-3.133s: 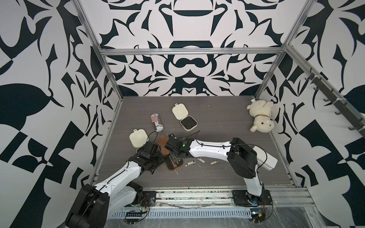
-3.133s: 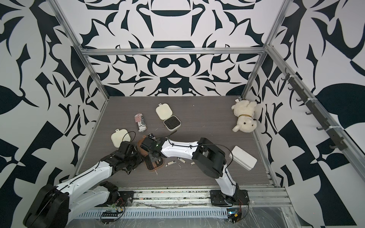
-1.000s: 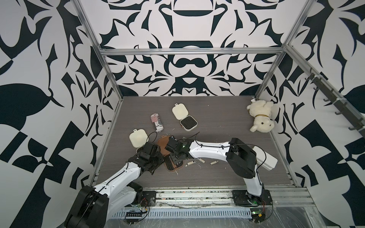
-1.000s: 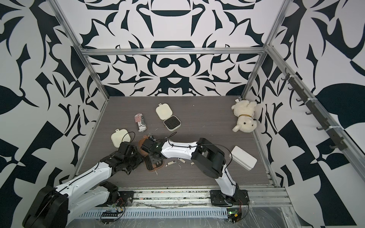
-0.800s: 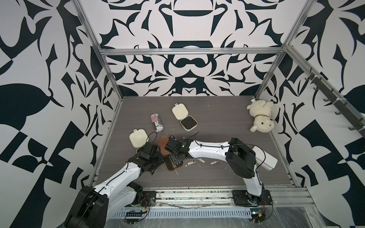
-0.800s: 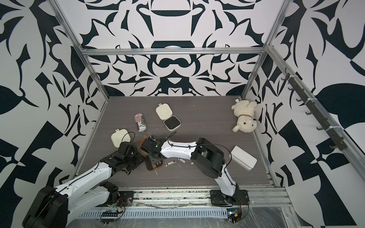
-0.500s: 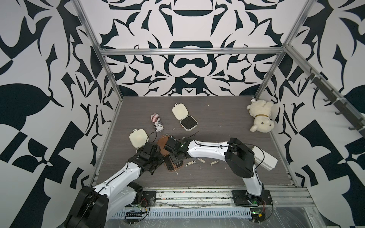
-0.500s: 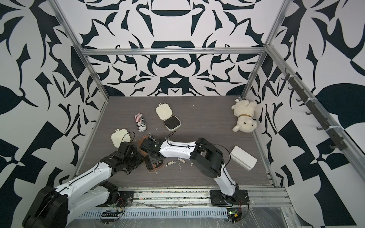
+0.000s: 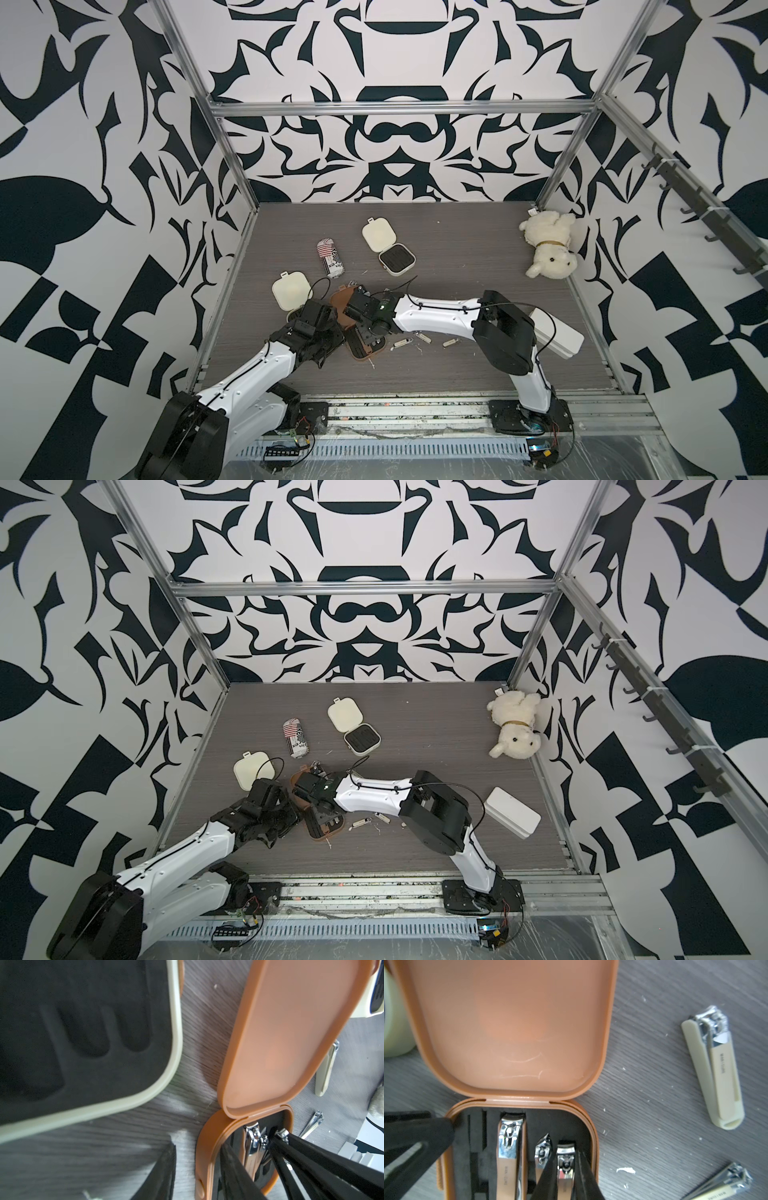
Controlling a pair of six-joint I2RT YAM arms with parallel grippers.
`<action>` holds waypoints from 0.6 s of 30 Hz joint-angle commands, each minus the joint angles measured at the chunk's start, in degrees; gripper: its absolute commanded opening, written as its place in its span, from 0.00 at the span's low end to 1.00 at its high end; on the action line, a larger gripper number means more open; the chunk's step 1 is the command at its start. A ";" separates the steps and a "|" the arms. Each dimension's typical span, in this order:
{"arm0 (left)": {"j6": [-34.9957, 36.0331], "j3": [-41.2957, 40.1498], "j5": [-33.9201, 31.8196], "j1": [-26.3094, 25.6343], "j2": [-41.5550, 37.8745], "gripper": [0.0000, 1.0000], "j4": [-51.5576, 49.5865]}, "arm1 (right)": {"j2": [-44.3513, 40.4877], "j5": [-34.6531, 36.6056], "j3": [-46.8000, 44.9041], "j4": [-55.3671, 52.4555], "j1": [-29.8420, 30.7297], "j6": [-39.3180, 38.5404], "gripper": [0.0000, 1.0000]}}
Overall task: Organize nail clipper sets
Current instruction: Place the nail clipper in the storage box.
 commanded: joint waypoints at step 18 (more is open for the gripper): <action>0.12 -0.95 -0.80 0.01 0.57 0.38 -1.88 | 1.17 1.79 4.93 -2.72 -0.88 0.11 0.22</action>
